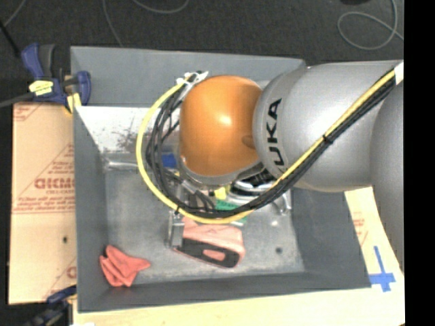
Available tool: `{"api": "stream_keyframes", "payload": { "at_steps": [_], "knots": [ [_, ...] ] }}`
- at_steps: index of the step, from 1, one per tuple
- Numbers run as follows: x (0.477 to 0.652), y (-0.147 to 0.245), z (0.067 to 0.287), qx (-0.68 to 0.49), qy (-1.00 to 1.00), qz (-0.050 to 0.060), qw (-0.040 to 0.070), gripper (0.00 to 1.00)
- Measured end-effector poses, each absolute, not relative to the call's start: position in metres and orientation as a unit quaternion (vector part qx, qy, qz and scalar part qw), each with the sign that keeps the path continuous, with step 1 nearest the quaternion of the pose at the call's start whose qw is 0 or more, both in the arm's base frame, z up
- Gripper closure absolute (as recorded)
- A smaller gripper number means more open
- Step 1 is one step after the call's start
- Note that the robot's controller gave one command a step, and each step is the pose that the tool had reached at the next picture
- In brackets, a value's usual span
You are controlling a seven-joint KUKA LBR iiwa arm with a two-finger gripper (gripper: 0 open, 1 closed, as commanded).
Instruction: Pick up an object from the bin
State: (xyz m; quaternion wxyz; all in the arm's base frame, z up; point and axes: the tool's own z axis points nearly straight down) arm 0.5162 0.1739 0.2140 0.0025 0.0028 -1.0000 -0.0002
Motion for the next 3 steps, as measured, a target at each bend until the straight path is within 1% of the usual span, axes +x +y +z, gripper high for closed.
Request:
{"api": "stream_keyframes", "payload": {
  "at_steps": [1,2,3],
  "knots": [
    [0.517,0.173,0.218,0.001,-1.000,-0.001,-0.001,0.00],
    [0.514,0.151,0.205,-0.019,-1.000,-0.002,-0.001,0.00],
    [0.512,0.124,0.216,-0.033,-0.999,0.000,0.002,0.00]
  ]
}}
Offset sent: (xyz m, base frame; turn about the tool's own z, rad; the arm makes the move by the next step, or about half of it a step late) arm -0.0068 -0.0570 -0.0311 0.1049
